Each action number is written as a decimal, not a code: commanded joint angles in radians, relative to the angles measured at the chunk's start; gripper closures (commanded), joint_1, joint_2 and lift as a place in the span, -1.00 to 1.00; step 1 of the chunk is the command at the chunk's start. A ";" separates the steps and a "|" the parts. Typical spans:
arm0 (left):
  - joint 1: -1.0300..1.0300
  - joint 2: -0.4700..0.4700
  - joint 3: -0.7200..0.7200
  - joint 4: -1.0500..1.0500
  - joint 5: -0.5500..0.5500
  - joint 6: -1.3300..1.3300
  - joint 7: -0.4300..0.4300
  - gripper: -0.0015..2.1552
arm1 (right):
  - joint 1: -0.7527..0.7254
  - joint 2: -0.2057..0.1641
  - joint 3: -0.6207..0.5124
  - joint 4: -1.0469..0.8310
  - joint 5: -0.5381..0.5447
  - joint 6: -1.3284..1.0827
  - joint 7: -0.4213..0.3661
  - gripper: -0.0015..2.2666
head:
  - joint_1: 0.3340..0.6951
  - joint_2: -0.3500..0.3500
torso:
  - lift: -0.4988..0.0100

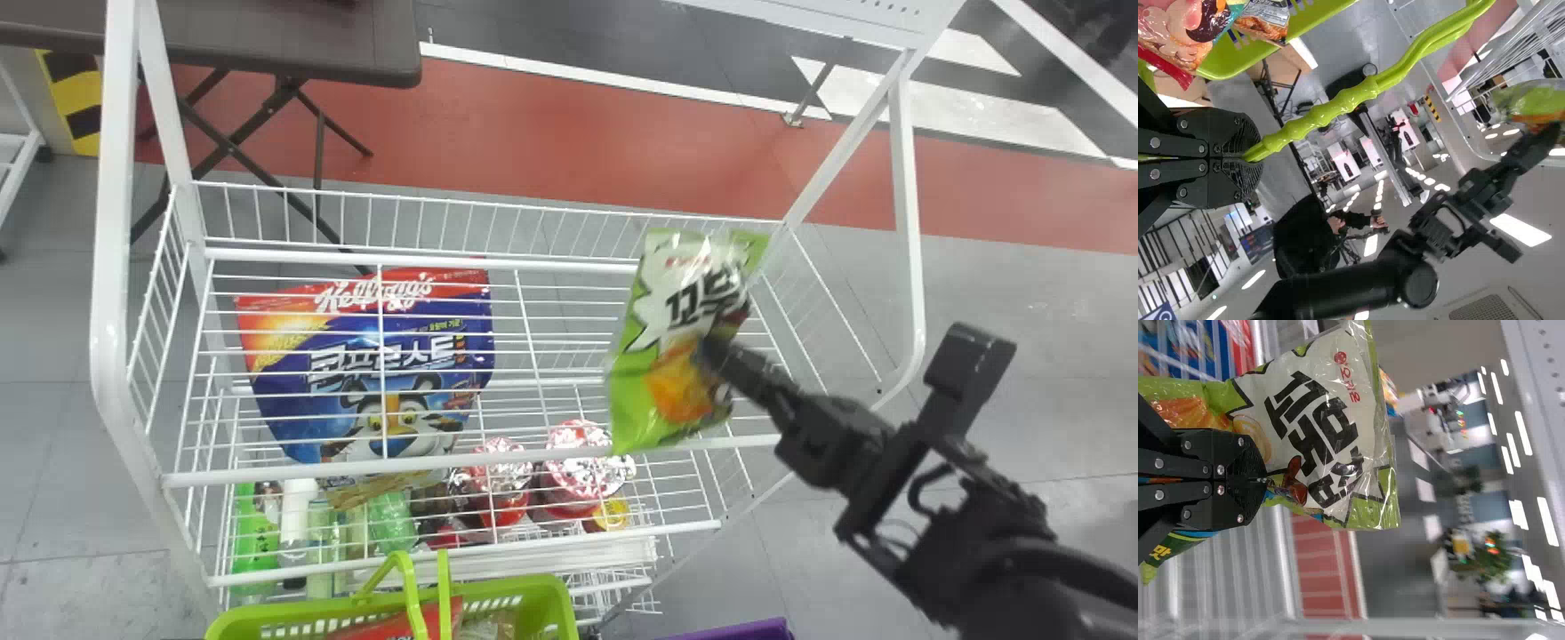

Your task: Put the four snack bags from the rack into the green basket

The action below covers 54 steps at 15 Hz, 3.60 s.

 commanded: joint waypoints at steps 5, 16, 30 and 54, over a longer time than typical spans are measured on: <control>0.011 -0.001 0.016 -0.006 0.009 -0.016 0.000 0.77 | 0.195 0.021 -0.027 -0.106 -0.116 0.395 0.107 0.91 | 1.00 -1.00 | 0.94; 0.017 -0.012 0.004 -0.006 0.012 -0.034 0.014 0.77 | 0.226 0.021 0.131 0.169 0.060 0.386 0.167 0.91 | 1.00 -1.00 | 0.94; 0.006 -0.013 0.010 -0.009 0.014 -0.028 0.014 0.77 | 0.240 0.017 0.265 0.118 0.166 0.333 0.122 -0.96 | 1.00 -1.00 | 0.94; 0.001 -0.015 0.012 0.009 0.014 -0.034 0.029 0.77 | 0.340 0.021 0.269 -0.149 0.219 -0.765 -0.082 -0.93 | 1.00 -1.00 | 0.94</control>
